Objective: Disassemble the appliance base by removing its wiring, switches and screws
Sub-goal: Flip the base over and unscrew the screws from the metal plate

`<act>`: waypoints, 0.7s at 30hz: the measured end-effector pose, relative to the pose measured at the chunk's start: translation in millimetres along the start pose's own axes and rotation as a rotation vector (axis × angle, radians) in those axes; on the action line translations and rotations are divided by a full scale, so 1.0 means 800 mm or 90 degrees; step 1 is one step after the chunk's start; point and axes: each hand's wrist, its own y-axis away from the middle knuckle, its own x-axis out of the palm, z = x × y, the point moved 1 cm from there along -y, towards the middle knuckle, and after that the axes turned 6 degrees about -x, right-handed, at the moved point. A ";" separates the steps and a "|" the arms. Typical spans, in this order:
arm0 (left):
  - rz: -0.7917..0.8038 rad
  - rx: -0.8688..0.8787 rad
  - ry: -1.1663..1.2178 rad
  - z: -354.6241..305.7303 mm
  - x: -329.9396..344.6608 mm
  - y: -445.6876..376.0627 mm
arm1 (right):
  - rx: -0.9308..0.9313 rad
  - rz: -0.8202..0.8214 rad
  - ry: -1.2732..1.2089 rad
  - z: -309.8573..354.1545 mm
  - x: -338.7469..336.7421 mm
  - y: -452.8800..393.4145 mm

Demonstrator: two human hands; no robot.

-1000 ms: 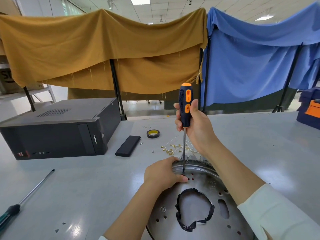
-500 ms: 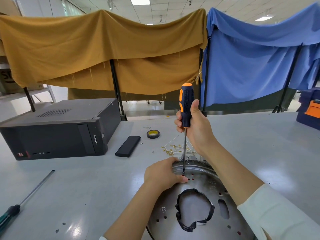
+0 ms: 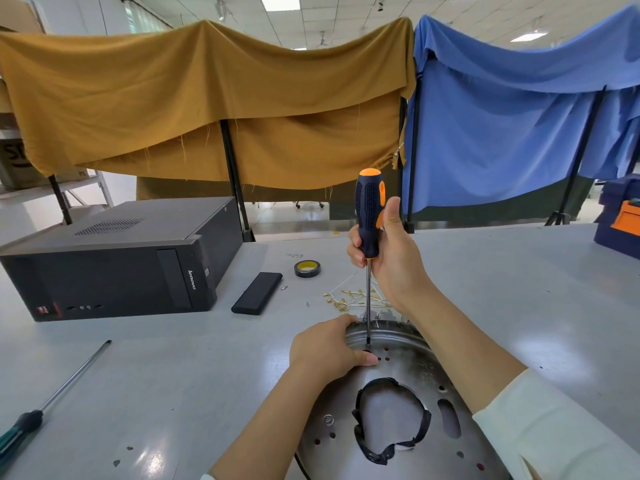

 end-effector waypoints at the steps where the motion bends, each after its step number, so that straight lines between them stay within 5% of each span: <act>1: 0.000 0.000 0.001 0.000 0.000 0.000 | -0.010 0.009 0.014 0.000 0.002 0.001; 21: -0.001 -0.001 -0.004 0.000 0.000 0.001 | -0.007 -0.018 0.010 -0.003 -0.005 0.005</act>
